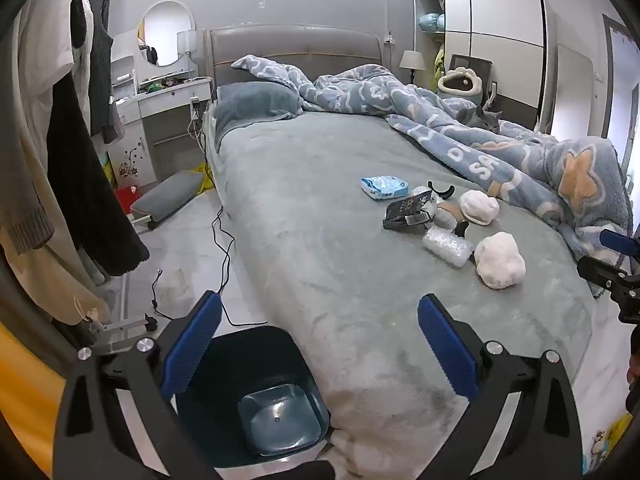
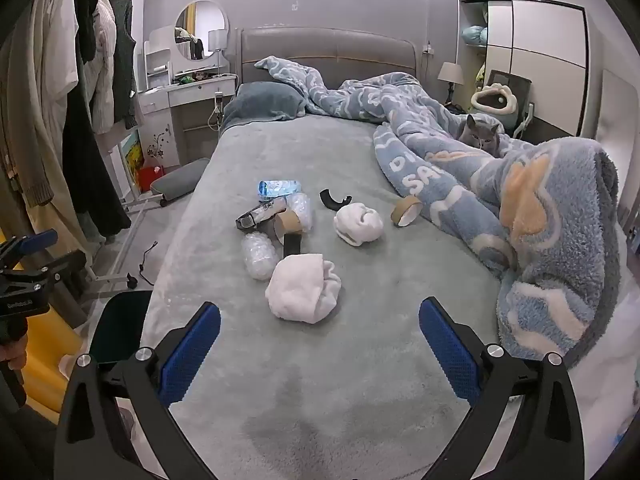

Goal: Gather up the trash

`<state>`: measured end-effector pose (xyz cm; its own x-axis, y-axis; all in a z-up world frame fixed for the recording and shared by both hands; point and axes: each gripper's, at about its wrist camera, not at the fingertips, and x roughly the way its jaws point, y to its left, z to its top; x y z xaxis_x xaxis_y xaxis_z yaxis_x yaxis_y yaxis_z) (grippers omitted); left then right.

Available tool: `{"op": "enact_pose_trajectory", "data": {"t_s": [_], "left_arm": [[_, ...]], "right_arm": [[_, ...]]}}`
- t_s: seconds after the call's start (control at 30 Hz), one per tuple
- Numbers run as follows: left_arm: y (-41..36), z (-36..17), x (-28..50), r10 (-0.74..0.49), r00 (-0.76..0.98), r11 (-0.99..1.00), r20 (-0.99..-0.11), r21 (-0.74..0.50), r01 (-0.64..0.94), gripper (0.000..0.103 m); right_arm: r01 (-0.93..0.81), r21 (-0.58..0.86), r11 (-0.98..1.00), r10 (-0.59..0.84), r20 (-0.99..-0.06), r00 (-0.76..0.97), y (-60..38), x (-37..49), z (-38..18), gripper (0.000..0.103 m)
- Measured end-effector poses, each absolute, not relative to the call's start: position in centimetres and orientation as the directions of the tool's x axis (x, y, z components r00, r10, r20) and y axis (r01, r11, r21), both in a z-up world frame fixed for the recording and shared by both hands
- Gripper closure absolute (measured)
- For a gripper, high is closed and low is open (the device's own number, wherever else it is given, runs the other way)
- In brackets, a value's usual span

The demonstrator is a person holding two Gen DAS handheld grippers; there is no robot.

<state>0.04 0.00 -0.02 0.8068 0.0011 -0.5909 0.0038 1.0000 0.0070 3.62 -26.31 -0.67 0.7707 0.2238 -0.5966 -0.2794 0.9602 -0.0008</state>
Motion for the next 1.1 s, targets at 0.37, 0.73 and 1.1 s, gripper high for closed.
{"op": "enact_pose_trajectory", "data": {"t_s": [0.37,0.73,1.1], "left_arm": [[-0.05,0.01,0.00,0.010,0.811,1.000,-0.584,0.024,0.004,0.003],[0.18,-0.19,-0.23,0.009,0.810,1.000,-0.586,0.020,0.004,0.003],[0.25,-0.17,-0.21,0.006,0.809,1.000,-0.588,0.017,0.005,0.003]], "right_arm": [[-0.282,0.001,0.959,0.231,-0.580,0.781,-26.24,3.43,-0.10,0.003],[-0.285,0.001,0.959,0.232,-0.582,0.780,-26.22,3.49,-0.39,0.003],[-0.283,0.002,0.959,0.232,-0.581,0.780,-26.29,3.48,-0.47,0.003]]}}
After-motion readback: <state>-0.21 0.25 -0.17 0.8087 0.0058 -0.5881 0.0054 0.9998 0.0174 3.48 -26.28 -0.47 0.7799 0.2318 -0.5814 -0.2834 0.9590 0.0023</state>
